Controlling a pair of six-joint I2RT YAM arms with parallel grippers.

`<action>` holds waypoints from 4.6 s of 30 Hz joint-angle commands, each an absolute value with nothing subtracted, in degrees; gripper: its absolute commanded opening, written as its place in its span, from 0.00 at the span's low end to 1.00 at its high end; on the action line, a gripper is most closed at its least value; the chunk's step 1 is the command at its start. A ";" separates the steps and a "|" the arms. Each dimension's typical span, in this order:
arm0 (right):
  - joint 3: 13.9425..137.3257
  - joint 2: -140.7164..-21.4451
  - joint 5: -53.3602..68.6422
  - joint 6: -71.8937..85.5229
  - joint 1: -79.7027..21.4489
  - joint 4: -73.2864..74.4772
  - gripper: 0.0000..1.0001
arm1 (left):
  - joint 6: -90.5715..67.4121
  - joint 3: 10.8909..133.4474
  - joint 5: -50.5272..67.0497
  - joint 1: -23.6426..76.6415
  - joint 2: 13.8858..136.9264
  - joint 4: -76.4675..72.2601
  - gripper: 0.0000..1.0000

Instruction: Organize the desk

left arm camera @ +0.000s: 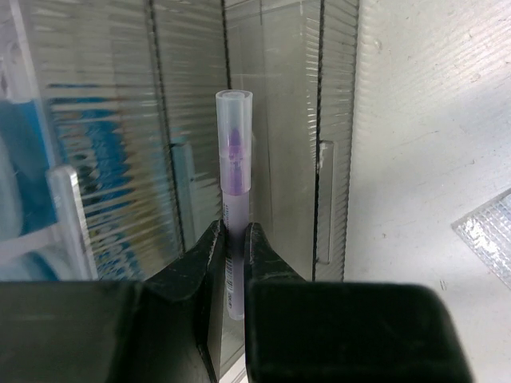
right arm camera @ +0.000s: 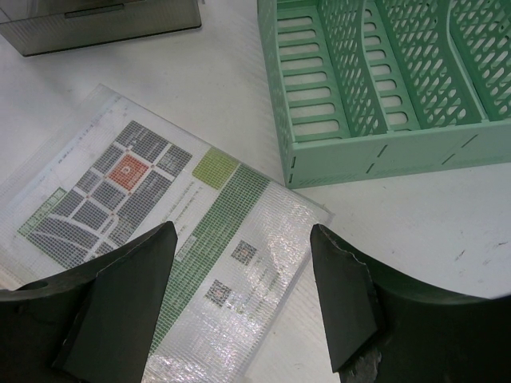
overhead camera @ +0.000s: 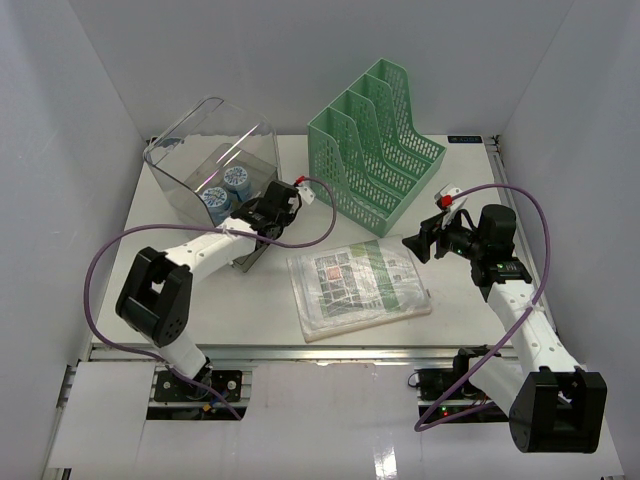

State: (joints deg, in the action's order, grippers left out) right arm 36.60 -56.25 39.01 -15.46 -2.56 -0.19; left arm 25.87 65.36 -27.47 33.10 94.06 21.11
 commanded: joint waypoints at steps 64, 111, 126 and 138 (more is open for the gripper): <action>37.27 -55.69 60.80 -42.78 -1.64 13.48 0.66 | -2.49 62.55 -32.24 30.67 103.53 11.25 0.83; 34.65 -72.92 17.22 -63.90 -45.01 20.14 0.80 | -50.31 21.17 9.85 31.20 27.58 13.73 0.98; 35.24 -80.33 20.74 -66.18 -45.84 28.17 0.11 | -59.16 16.79 12.22 31.20 26.55 15.08 0.98; 43.90 -69.90 32.88 -61.42 -45.62 37.97 0.08 | -64.18 16.21 16.14 31.22 36.28 10.77 0.98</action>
